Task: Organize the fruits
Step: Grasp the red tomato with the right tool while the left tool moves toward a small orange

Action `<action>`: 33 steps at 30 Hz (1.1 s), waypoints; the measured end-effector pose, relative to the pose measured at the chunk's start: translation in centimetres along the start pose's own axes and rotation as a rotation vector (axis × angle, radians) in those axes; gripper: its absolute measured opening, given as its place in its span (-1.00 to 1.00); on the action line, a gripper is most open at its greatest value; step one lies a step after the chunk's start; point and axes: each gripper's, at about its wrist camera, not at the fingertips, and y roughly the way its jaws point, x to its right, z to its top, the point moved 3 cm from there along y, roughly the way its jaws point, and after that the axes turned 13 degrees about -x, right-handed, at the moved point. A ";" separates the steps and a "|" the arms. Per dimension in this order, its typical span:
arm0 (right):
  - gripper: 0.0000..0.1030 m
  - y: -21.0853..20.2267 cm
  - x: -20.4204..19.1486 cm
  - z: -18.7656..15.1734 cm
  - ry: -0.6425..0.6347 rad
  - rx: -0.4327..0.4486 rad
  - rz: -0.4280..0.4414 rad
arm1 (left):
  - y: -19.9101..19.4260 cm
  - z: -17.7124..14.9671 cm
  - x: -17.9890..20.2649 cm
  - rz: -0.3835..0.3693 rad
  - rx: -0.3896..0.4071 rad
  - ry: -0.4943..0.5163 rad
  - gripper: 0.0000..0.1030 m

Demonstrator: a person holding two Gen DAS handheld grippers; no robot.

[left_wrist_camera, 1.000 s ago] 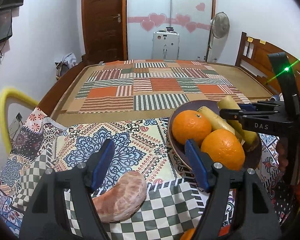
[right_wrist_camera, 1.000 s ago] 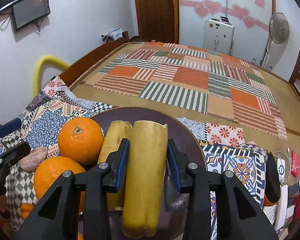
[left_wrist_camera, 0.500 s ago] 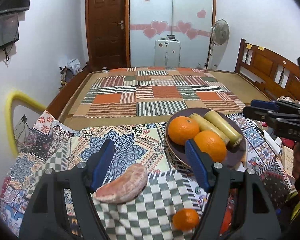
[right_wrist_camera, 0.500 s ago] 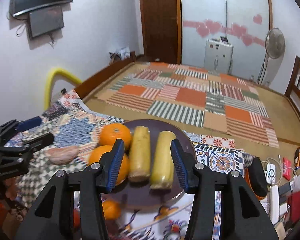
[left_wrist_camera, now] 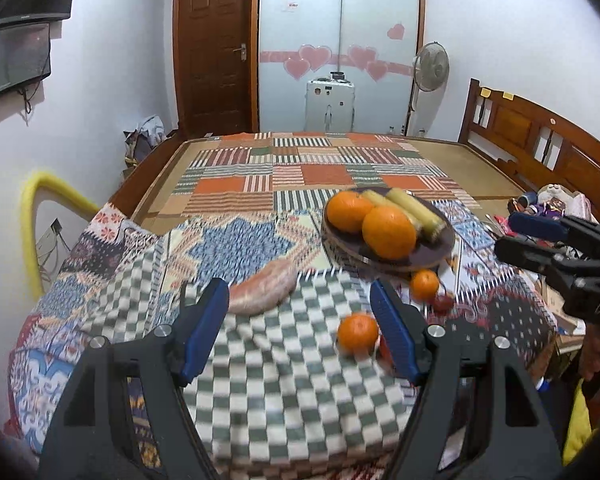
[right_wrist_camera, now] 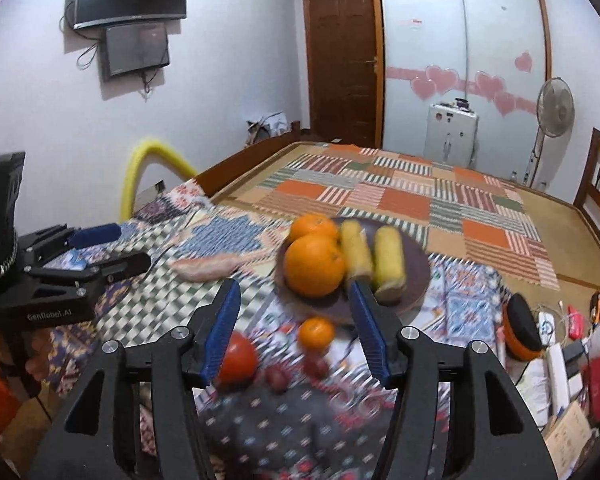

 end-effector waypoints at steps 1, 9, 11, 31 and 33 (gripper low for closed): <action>0.04 0.5 -0.5 -0.4 -0.004 -0.009 0.010 | -0.1 -0.6 -0.2 -0.007 -0.007 -0.003 0.42; 0.05 5.1 -2.8 -2.9 -0.016 -0.109 0.064 | 0.5 -4.3 -0.8 -0.013 -0.064 -0.007 0.42; 0.05 6.4 -3.1 -3.2 -0.019 -0.137 0.071 | 0.6 -5.0 -1.0 -0.012 -0.066 -0.004 0.42; -0.15 8.1 -1.7 -2.8 0.033 -0.159 0.138 | 3.8 -4.8 0.5 -0.039 -0.112 0.026 0.42; -0.15 7.2 -1.0 -2.5 0.046 -0.131 0.133 | 4.2 -4.3 1.1 -0.049 -0.110 0.033 0.42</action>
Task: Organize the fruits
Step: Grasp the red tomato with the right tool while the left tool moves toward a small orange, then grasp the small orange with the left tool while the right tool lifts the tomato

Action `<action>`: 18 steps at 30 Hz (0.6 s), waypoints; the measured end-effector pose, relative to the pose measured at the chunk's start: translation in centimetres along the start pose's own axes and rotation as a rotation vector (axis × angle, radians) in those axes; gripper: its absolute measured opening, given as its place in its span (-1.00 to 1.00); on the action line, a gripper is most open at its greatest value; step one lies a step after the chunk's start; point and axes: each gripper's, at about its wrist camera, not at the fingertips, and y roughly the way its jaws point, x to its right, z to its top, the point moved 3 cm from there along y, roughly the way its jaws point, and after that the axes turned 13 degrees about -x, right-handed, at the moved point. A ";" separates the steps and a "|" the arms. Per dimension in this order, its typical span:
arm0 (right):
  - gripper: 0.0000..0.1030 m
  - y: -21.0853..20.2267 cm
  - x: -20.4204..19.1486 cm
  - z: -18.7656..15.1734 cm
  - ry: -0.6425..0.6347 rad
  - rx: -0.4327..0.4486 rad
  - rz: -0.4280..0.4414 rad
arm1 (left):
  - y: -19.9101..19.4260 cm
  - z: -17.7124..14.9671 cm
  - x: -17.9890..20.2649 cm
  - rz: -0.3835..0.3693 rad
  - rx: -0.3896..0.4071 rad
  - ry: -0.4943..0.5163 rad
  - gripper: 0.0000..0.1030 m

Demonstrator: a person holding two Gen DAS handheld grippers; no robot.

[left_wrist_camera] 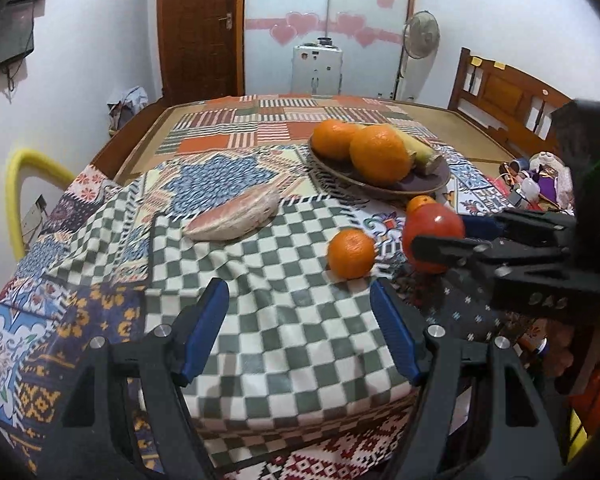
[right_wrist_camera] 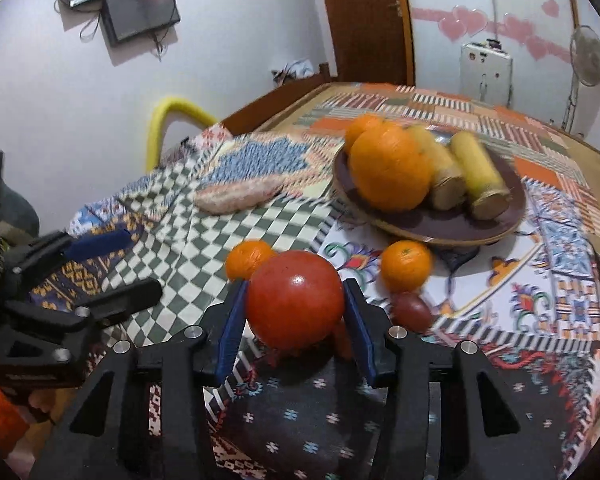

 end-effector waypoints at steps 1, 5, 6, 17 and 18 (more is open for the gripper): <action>-0.15 -0.7 0.4 0.0 0.006 0.018 -0.011 | 0.2 0.3 0.3 -0.005 -0.001 0.004 0.42; -0.15 -2.9 2.2 -0.1 0.031 0.068 -0.064 | 1.4 1.4 1.5 -0.016 -0.006 0.023 0.42; -0.15 -3.3 2.7 -0.2 0.041 0.075 -0.073 | 1.7 1.6 1.6 -0.018 -0.009 0.025 0.41; -0.15 -4.3 8.0 -2.2 0.133 0.072 -0.134 | 6.0 3.1 3.2 -0.023 -0.079 0.027 0.06; -0.14 -4.3 8.3 -2.5 0.141 0.068 -0.132 | 6.2 3.2 3.2 -0.023 -0.083 0.026 0.00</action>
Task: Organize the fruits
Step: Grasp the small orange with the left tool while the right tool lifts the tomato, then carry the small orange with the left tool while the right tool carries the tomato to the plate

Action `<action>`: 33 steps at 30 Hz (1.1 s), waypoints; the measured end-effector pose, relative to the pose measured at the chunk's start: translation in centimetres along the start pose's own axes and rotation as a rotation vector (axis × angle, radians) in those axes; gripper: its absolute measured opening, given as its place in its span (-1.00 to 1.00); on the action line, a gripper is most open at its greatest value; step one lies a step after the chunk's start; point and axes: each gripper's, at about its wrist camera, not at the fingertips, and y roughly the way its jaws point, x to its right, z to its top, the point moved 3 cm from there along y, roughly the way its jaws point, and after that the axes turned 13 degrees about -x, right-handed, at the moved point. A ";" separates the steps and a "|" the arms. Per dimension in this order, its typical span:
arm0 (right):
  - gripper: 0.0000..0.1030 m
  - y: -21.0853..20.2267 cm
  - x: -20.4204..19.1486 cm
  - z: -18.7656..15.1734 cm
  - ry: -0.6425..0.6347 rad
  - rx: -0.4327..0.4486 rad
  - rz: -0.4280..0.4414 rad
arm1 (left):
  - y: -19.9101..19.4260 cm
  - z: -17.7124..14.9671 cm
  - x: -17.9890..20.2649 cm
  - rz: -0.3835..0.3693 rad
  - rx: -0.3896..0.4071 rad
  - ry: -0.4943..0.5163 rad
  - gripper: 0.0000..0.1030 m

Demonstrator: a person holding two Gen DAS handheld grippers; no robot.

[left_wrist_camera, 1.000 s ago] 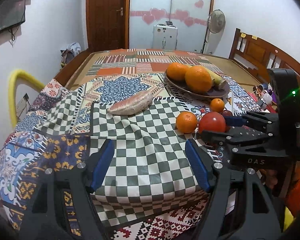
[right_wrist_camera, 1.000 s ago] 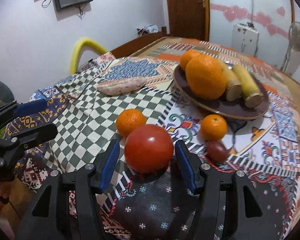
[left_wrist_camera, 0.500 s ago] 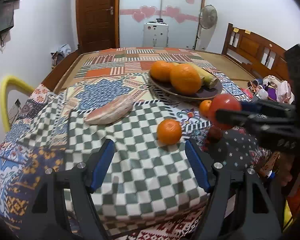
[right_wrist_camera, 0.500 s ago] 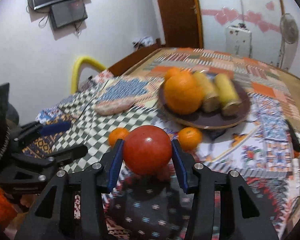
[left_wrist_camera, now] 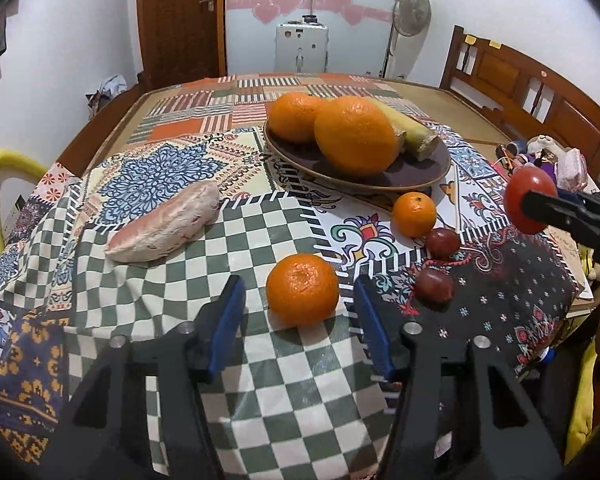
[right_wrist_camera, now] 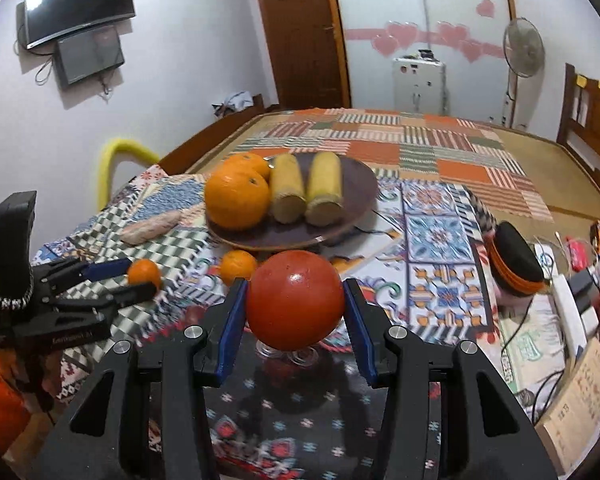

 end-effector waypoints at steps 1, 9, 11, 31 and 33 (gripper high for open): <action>-0.14 0.2 0.3 -0.2 0.008 -0.005 0.002 | 0.2 0.1 0.0 0.000 -0.003 -0.002 -0.02; -0.14 0.4 1.3 -0.5 0.023 -0.014 0.010 | 0.5 0.1 0.0 0.005 -0.001 -0.006 -0.28; -0.14 0.3 1.5 -0.5 0.025 -0.010 0.012 | 0.4 0.1 0.1 0.010 -0.001 -0.005 -0.28; -0.14 -1.4 2.7 5.1 0.016 0.089 -0.012 | -5.4 6.9 2.1 -0.019 0.175 0.043 -0.28; -0.14 -1.2 2.8 6.0 0.012 0.096 -0.017 | -5.5 7.8 2.3 -0.016 0.191 0.053 -0.28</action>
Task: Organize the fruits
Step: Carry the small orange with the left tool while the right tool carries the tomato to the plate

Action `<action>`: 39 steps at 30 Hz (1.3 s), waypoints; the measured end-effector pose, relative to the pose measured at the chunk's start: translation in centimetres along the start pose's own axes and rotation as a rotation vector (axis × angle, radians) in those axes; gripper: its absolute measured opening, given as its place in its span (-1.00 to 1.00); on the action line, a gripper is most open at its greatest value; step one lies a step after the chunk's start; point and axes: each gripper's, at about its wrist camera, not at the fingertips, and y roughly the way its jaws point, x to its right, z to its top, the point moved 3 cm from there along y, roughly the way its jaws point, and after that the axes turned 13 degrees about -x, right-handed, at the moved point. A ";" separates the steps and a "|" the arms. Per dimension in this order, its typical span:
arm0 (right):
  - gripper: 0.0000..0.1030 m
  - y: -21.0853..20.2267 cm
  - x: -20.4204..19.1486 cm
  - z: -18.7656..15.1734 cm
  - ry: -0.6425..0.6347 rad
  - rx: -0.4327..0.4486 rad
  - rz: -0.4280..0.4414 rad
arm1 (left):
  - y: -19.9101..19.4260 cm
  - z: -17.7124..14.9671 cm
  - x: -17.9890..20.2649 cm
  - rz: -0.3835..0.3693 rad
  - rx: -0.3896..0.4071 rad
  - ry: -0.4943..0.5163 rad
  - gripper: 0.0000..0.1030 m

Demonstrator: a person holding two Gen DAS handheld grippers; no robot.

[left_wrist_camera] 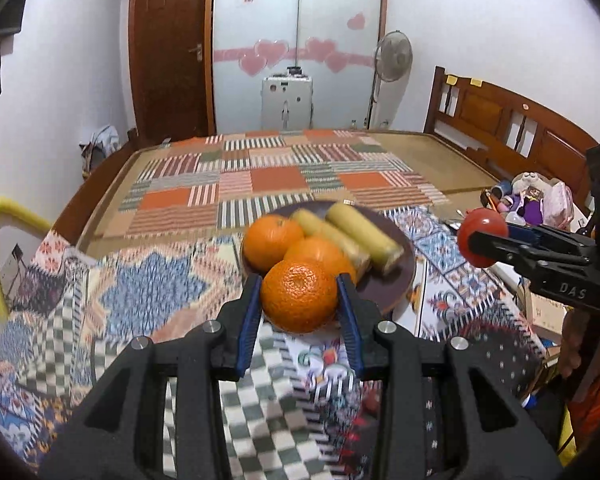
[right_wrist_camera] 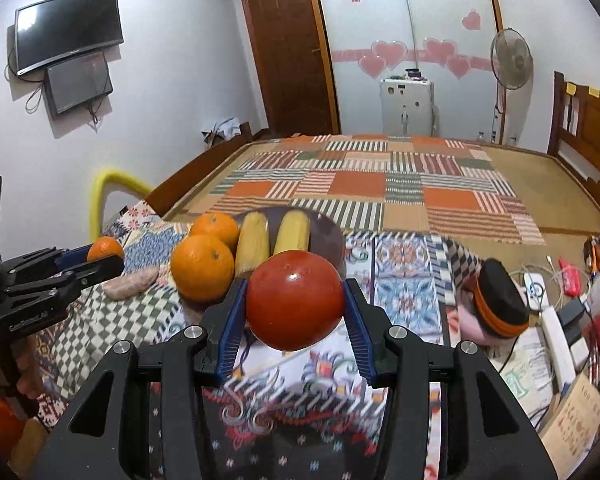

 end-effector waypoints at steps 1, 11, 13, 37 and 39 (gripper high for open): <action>-0.14 0.1 0.1 0.3 -0.002 0.004 -0.002 | 0.1 0.4 0.1 0.004 0.007 0.005 -0.28; -0.14 2.9 0.9 3.4 -0.035 0.020 -0.039 | 2.8 4.3 0.6 -0.009 0.041 0.017 -0.28; -0.14 3.5 1.1 3.8 -0.042 0.016 -0.042 | 3.8 5.1 0.8 -0.019 0.032 0.021 -0.28; -0.14 8.4 1.3 5.1 -0.144 -0.134 -0.058 | 13.5 9.7 3.1 -0.047 -0.181 0.057 -0.28; -0.14 8.8 1.3 5.2 -0.145 -0.143 -0.053 | 13.8 9.7 3.5 -0.056 -0.193 0.065 -0.28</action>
